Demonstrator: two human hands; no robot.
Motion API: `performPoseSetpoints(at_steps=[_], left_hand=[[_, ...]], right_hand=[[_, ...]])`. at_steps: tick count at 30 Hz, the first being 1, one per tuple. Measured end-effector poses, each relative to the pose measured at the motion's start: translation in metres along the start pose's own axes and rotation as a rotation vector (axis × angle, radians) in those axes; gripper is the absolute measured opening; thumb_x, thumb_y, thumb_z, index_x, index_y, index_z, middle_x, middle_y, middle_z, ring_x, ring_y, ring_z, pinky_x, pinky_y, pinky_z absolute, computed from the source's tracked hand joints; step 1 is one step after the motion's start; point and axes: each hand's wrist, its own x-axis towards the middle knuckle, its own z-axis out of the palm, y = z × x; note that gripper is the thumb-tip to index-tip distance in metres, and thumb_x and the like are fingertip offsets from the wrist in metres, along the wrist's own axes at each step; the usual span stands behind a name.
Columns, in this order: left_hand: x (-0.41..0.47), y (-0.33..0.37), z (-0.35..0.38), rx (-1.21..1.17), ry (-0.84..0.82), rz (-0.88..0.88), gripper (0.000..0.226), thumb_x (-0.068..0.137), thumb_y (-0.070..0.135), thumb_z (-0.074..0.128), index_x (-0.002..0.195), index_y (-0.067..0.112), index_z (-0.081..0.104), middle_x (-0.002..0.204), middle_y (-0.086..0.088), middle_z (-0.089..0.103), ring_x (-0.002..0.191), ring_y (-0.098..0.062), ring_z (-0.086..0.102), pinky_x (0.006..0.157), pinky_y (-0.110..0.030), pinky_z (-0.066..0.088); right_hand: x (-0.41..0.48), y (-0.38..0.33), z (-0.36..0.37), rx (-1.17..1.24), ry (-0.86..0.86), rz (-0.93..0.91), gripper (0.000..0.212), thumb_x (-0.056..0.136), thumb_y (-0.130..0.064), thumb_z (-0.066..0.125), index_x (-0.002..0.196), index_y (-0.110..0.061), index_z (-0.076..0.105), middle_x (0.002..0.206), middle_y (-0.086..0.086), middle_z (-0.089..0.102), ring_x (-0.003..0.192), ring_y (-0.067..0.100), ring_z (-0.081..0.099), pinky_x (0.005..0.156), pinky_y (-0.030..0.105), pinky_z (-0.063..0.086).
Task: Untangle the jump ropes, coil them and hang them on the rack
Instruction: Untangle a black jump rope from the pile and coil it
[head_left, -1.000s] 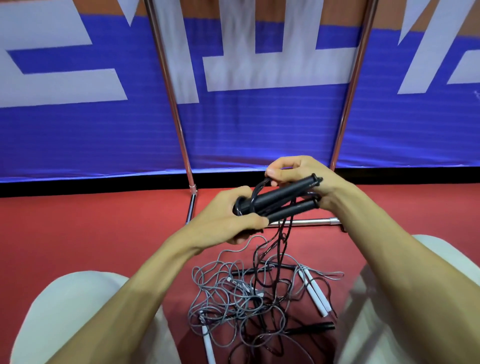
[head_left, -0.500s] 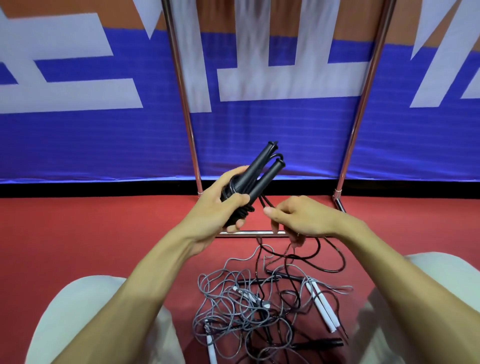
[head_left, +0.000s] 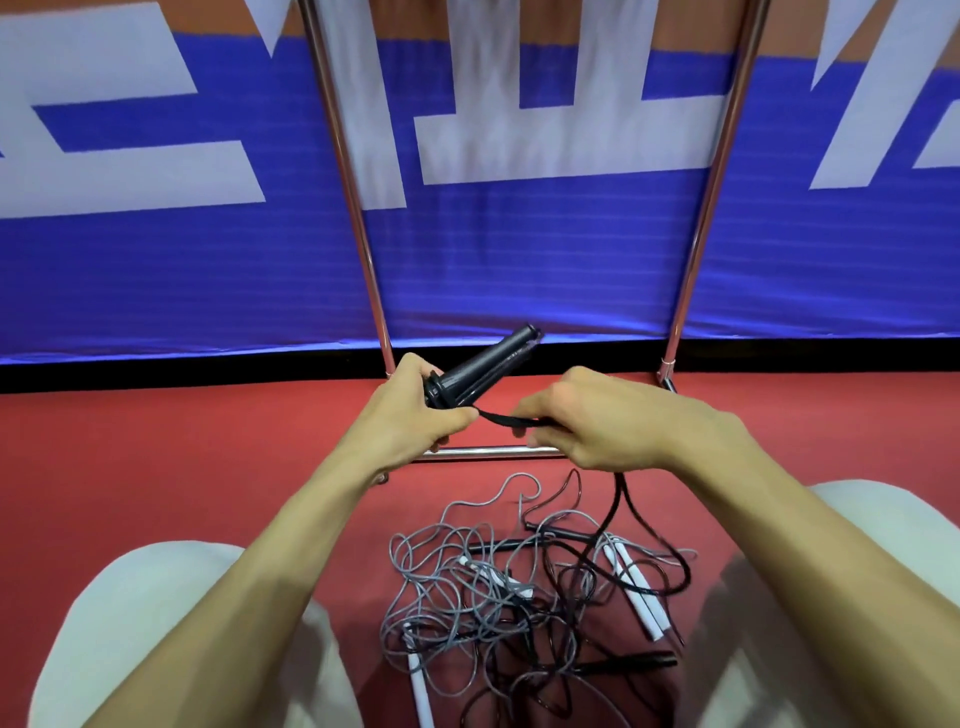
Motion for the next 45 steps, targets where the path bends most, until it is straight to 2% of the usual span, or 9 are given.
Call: performPoseSetpoints(at_steps=[5,10,15,19,27,36,41,43,45], left_hand=[[-0.003,0.001,0.0,0.224,-0.078,0.053,0.043,0.065,0.02,0.087,0.085,0.017,0.049,0.082,-0.006,0.072,0.063,-0.019,0.062,0.061,-0.033,0.051],[-0.01,0.004,0.007,0.391,-0.236,0.159,0.036,0.073,0.019,0.079,0.091,0.021,0.048,0.08,0.002,0.064,0.064,-0.012,0.055,0.057,-0.026,0.043],[-0.023,0.013,0.02,0.451,-0.356,0.21,0.029,0.065,0.029,0.083,0.071,0.025,0.054,0.061,0.009,0.054,0.053,-0.011,0.048,0.05,-0.024,0.04],[-0.029,0.017,0.025,0.402,-0.351,0.231,0.045,0.067,0.05,0.083,0.059,0.025,0.046,0.051,0.01,0.041,0.047,-0.01,0.037,0.049,-0.026,0.031],[-0.033,0.022,0.021,0.245,-0.479,0.256,0.018,0.077,0.03,0.068,0.083,0.02,0.055,0.073,-0.005,0.06,0.064,-0.022,0.053,0.062,-0.038,0.044],[-0.039,0.025,0.013,0.167,-0.512,0.313,0.011,0.081,0.029,0.066,0.085,0.037,0.059,0.074,0.013,0.062,0.065,-0.004,0.055,0.065,-0.024,0.044],[-0.04,0.028,0.002,-0.065,-0.382,0.26,0.014,0.083,0.035,0.06,0.089,0.023,0.058,0.08,-0.014,0.069,0.058,-0.021,0.061,0.057,-0.037,0.049],[-0.038,0.03,-0.001,-0.096,-0.27,0.242,0.007,0.093,0.026,0.056,0.098,0.022,0.054,0.078,-0.014,0.068,0.052,-0.02,0.061,0.05,-0.03,0.048],[-0.038,0.031,-0.002,-0.115,-0.183,0.209,0.03,0.098,0.016,0.047,0.126,0.029,0.044,0.076,-0.01,0.067,0.049,-0.018,0.059,0.043,-0.02,0.042]], right_hand=[[0.0,-0.007,-0.001,-0.245,0.249,-0.147,0.018,0.096,-0.032,0.051,0.106,-0.025,0.065,0.095,-0.006,0.064,0.091,0.021,0.059,0.066,0.034,0.046],[0.003,-0.01,0.001,-0.174,0.47,-0.202,0.015,0.073,-0.037,0.066,0.078,-0.024,0.073,0.065,-0.007,0.064,0.06,0.021,0.061,0.045,0.03,0.042],[0.005,-0.006,0.004,-0.019,0.579,-0.019,0.039,0.06,-0.048,0.081,0.061,-0.016,0.058,0.056,-0.007,0.052,0.053,0.02,0.044,0.051,0.028,0.035],[0.007,-0.006,0.003,0.09,0.457,0.22,0.052,0.049,-0.058,0.083,0.056,-0.021,0.047,0.048,-0.007,0.044,0.05,0.014,0.037,0.05,0.026,0.029],[0.001,0.024,-0.011,0.712,0.141,0.275,0.026,0.061,-0.019,0.087,0.07,-0.006,0.066,0.069,0.014,0.055,0.065,0.017,0.048,0.069,0.028,0.041],[0.006,0.027,-0.006,0.764,0.165,0.17,0.008,0.074,-0.009,0.078,0.075,-0.004,0.073,0.055,-0.002,0.057,0.05,0.005,0.045,0.052,0.012,0.038],[0.015,0.033,0.006,0.694,0.223,0.168,0.039,0.081,-0.029,0.074,0.067,0.006,0.063,0.051,0.007,0.049,0.047,0.011,0.039,0.049,0.021,0.032],[0.017,0.032,0.015,0.713,0.209,0.107,0.028,0.074,-0.02,0.062,0.071,0.008,0.065,0.055,0.019,0.051,0.05,0.016,0.044,0.049,0.026,0.035],[0.018,0.028,0.022,0.724,0.176,0.159,0.023,0.079,-0.018,0.049,0.066,-0.012,0.069,0.049,0.008,0.054,0.045,0.016,0.048,0.048,0.026,0.04]])
